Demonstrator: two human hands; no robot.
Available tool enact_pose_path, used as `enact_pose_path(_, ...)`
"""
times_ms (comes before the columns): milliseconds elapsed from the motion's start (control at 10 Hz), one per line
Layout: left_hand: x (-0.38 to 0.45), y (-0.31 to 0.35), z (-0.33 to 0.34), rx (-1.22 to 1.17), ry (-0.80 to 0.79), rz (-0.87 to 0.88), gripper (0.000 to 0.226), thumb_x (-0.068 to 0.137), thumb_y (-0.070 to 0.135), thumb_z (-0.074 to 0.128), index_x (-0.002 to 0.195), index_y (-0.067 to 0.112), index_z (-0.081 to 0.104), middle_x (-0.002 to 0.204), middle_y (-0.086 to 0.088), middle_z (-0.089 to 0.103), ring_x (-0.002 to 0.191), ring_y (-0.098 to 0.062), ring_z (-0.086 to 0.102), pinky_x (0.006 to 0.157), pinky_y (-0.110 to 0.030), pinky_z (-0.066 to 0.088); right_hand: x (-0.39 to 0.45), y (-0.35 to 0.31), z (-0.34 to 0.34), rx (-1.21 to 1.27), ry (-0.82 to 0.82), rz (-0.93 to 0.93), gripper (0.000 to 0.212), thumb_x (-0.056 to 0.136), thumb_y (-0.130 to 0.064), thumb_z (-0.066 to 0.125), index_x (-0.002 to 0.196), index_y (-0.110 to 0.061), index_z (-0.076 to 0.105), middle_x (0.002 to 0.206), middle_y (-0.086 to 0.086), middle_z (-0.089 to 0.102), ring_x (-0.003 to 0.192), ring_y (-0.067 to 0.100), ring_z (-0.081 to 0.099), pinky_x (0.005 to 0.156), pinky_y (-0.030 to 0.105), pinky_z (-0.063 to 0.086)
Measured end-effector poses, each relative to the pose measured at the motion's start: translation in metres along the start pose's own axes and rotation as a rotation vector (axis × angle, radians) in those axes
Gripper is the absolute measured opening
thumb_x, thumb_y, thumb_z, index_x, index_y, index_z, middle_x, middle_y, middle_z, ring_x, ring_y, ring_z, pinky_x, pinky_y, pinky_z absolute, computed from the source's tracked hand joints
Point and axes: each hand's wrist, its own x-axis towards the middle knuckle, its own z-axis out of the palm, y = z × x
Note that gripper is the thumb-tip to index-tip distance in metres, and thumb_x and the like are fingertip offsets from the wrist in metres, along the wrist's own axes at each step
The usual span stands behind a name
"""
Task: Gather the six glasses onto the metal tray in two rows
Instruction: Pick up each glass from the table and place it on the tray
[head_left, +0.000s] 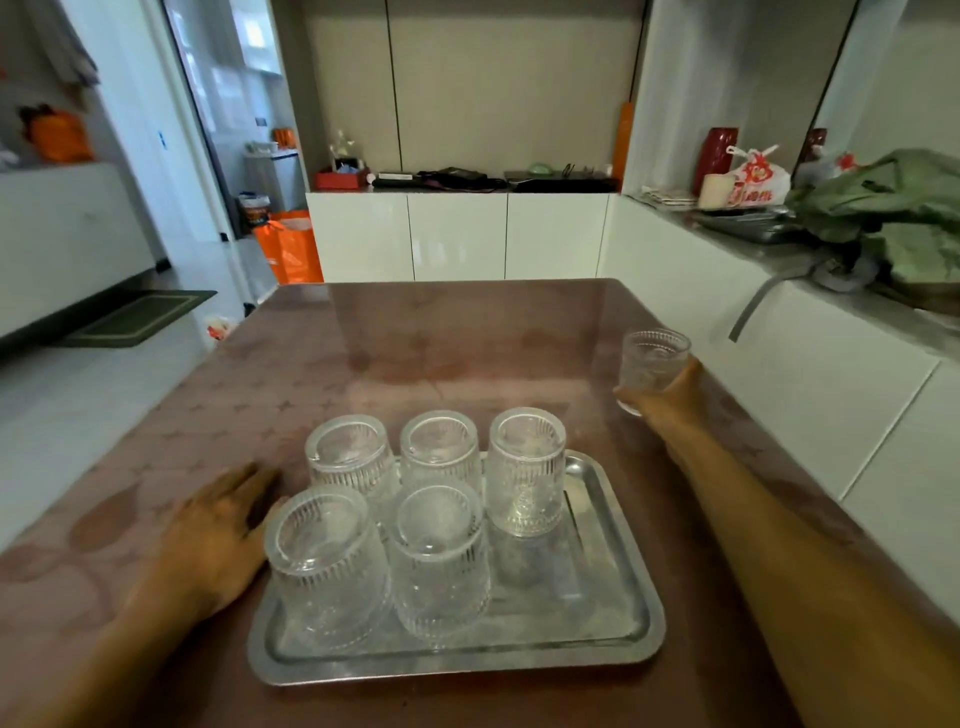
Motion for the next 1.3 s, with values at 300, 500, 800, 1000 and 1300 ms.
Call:
enact_pose_path(300,-0.011,0.012,-0.011,-0.097,-0.026,-0.097,0.052,0.096,0.037,0.050,0.143,0.016,0.044,0.155,-0.012,0.038,0.142,-0.030,0.034,0.118,-0.044,0.025,-0.082,-0.056,-0.073,-0.162,-0.301,-0.309,0.080,0.066,-0.028,0.091,0.134,-0.024,0.049,0.119,-0.001,0.059,0.093,0.019,0.063,0.062,0.024,0.049)
enact_pose_path(500,-0.026,0.020,-0.022,-0.433,0.130,-0.055,0.025,0.090,0.015,0.062,0.114,0.008,0.066,0.115,-0.016,0.069,0.095,-0.030,0.064,0.085,-0.038,0.051,-0.162,-0.103,-0.129,0.018,-0.355,-0.350,0.091,0.036,-0.071,0.083,0.111,-0.028,0.057,0.114,0.006,0.069,0.096,0.026,0.069,0.077,0.042,0.060)
enact_pose_path(800,-0.077,0.042,-0.041,-1.060,0.370,-0.009,0.018,0.092,0.007,0.060,0.101,0.020,0.069,0.096,0.005,0.070,0.087,-0.010,0.062,0.072,-0.007,0.048,-0.250,-0.103,-0.086,-0.329,-0.349,-0.595,0.058,0.054,-0.058,0.086,0.093,-0.031,0.054,0.090,-0.011,0.067,0.077,0.011,0.065,0.057,0.027,0.051)
enact_pose_path(1000,-0.094,0.052,-0.053,-0.945,0.321,0.241,0.027,0.094,0.014,0.058,0.094,0.041,0.065,0.094,0.020,0.070,0.087,0.000,0.065,0.075,-0.007,0.049,-0.260,-0.084,-0.060,-0.427,-0.381,-0.607,0.056,0.057,-0.062,0.079,0.096,-0.038,0.047,0.107,-0.003,0.064,0.089,0.017,0.061,0.071,0.035,0.055)
enact_pose_path(1300,-0.086,0.023,-0.060,-0.860,-0.081,0.180,0.069,0.074,0.023,0.081,0.126,0.050,0.044,0.126,0.013,0.058,0.114,0.002,0.053,0.102,-0.034,0.042,-0.226,-0.055,-0.085,-0.097,-0.755,-0.371,0.109,0.045,-0.058,0.091,0.137,-0.048,0.033,0.144,-0.009,0.046,0.124,0.015,0.052,0.093,0.028,0.053)
